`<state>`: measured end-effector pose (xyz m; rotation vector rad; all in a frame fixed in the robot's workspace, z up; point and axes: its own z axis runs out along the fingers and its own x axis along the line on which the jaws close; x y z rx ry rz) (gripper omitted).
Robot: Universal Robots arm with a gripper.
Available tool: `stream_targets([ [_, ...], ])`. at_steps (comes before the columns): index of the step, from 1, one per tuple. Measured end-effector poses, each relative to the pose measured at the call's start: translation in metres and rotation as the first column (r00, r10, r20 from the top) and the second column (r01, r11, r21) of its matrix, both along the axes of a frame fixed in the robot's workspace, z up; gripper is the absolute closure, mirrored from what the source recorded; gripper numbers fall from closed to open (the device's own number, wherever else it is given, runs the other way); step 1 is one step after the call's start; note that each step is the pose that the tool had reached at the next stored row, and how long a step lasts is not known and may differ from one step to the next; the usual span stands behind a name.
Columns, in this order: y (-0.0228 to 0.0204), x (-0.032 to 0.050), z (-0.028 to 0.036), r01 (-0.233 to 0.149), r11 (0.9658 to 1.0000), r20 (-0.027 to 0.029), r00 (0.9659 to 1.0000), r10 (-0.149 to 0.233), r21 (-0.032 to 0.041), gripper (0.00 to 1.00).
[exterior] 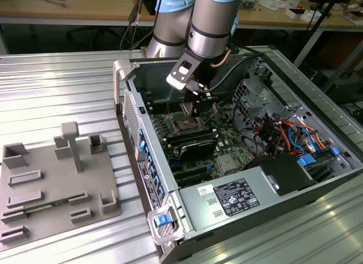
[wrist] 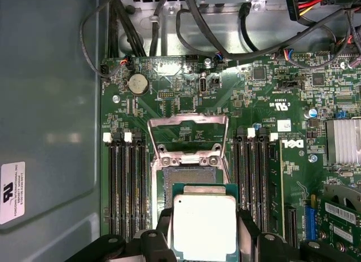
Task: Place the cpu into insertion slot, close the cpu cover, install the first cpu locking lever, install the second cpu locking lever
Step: 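Place the cpu into insertion slot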
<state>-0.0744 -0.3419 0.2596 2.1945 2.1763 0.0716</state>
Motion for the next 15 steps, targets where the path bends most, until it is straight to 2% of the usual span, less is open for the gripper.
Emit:
stream_targets([
  [7,0.0037,0.0000,-0.0038,-0.019,0.9998,-0.0005,0.9998,0.019,-0.0001,0.45],
  [8,0.0050,0.0000,-0.0063,-0.028,0.9996,-0.0007,0.9996,0.028,-0.0001,0.45],
  [11,0.0057,0.0004,-0.0091,-0.029,0.9996,-0.0012,0.9996,0.029,-0.0002,0.45],
  [15,0.0081,0.0006,-0.0160,-0.029,0.9996,-0.0020,0.9996,0.029,0.0000,0.45],
])
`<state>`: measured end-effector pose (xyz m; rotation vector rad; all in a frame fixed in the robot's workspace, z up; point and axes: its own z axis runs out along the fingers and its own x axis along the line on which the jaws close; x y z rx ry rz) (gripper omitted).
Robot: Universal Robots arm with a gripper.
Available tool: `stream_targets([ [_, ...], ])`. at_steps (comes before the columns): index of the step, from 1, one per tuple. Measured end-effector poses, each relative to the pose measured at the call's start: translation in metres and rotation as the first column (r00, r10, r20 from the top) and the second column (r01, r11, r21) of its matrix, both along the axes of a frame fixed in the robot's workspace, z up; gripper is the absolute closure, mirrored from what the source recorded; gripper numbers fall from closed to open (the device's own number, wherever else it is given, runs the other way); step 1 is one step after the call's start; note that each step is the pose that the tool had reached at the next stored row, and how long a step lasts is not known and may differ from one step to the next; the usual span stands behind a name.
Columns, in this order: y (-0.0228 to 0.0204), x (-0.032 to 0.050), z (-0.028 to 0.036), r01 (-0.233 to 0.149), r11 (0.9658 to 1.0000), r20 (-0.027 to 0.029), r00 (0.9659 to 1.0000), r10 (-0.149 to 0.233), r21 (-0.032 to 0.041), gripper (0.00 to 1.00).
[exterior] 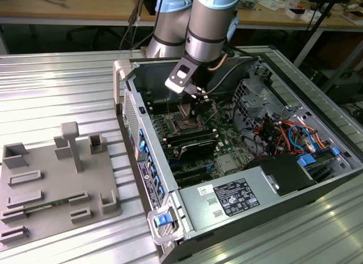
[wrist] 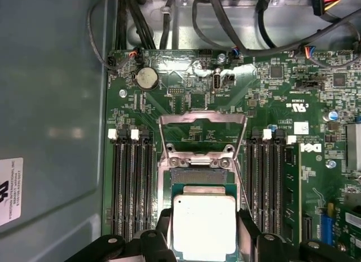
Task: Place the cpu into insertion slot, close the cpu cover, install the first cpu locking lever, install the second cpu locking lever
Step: 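Place the cpu into insertion slot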
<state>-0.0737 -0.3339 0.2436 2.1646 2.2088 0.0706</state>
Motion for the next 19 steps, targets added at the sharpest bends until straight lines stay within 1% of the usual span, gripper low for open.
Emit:
stream_targets([
  [3,0.0016,0.0001,-0.0047,0.000,1.0000,-0.0001,1.0000,0.000,0.0002,0.45],
  [8,0.0038,0.0004,-0.0158,-0.001,1.0000,-0.0002,1.0000,0.001,0.0001,0.45],
  [11,0.0040,0.0003,-0.0259,-0.002,1.0000,-0.0011,1.0000,0.002,0.0001,0.45],
  [12,0.0040,0.0003,-0.0279,-0.002,1.0000,-0.0021,1.0000,0.002,0.0000,0.45],
  [14,0.0040,0.0004,-0.0291,-0.002,1.0000,-0.0043,1.0000,0.002,0.0001,0.45],
  [17,0.0040,0.0008,-0.0300,-0.002,1.0000,-0.0056,1.0000,0.002,0.0000,0.45],
  [19,0.0041,0.0016,-0.0318,-0.002,1.0000,-0.0071,1.0000,0.002,0.0000,0.45],
])
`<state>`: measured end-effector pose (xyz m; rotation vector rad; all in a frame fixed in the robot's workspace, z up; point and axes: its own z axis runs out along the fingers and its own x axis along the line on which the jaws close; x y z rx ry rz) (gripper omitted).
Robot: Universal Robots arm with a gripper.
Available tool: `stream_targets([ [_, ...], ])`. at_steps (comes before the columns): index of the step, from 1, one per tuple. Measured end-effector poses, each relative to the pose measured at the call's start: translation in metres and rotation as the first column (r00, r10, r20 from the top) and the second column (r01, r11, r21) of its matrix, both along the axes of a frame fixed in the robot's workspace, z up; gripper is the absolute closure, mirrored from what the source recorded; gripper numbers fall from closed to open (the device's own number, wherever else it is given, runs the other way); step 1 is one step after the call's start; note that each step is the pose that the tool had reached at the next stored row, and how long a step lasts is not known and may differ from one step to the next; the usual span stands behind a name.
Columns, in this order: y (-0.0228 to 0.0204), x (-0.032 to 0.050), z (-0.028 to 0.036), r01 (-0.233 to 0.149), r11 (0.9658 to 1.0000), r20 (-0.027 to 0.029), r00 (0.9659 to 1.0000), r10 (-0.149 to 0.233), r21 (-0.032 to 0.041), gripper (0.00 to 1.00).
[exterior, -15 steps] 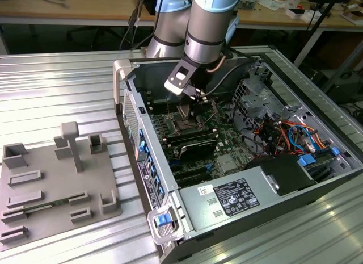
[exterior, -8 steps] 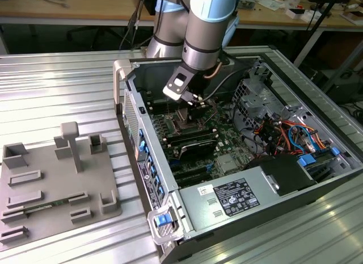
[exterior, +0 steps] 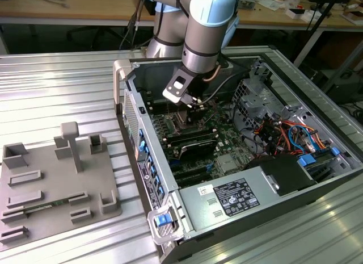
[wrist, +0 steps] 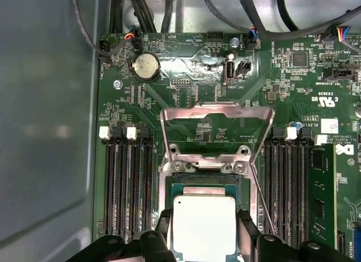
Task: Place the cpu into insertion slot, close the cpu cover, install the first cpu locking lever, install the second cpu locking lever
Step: 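Place the cpu into insertion slot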
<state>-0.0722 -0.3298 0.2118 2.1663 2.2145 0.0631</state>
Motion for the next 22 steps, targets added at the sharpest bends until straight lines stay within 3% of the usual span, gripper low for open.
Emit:
stream_targets([
  [3,0.0000,0.0004,-0.0055,0.000,1.0000,-0.0038,1.0000,0.000,-0.0001,0.45],
  [22,-0.0016,0.0003,-0.0132,0.032,0.9995,-0.0057,0.9995,-0.032,-0.0009,0.45],
])
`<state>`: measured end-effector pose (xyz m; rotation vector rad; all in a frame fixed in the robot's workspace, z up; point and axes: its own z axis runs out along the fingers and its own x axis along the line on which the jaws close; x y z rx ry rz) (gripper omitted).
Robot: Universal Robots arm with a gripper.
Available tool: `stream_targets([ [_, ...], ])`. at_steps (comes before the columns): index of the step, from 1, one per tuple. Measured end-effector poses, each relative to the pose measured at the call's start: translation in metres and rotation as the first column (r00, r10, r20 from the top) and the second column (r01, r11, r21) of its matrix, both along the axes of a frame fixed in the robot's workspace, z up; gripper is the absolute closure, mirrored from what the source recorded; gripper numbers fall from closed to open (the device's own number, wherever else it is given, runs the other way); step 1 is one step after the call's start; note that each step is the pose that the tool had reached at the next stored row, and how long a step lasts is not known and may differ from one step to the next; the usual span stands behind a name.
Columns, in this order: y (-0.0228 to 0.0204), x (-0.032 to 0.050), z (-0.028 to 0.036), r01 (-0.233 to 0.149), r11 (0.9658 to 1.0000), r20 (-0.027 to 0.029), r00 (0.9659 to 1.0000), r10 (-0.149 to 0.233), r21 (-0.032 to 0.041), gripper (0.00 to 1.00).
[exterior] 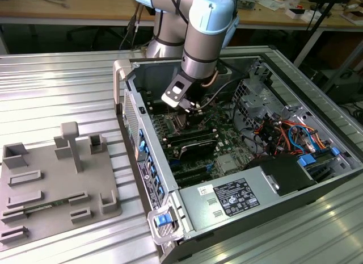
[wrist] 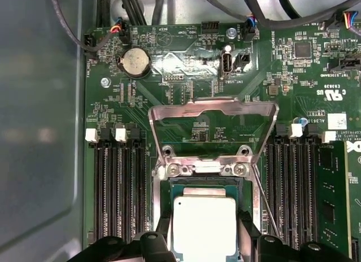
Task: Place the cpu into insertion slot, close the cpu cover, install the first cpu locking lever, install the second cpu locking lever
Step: 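Place the cpu into insertion slot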
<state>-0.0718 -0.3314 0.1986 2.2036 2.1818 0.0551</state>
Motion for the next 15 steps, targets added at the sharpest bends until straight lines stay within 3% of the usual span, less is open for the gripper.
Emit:
stream_targets([
  [9,-0.0016,0.0000,-0.0006,0.003,1.0000,0.0003,1.0000,-0.003,0.0005,0.45],
  [15,-0.0016,0.0003,-0.0006,-0.021,0.9998,0.0002,0.9998,0.021,0.0002,0.45],
])
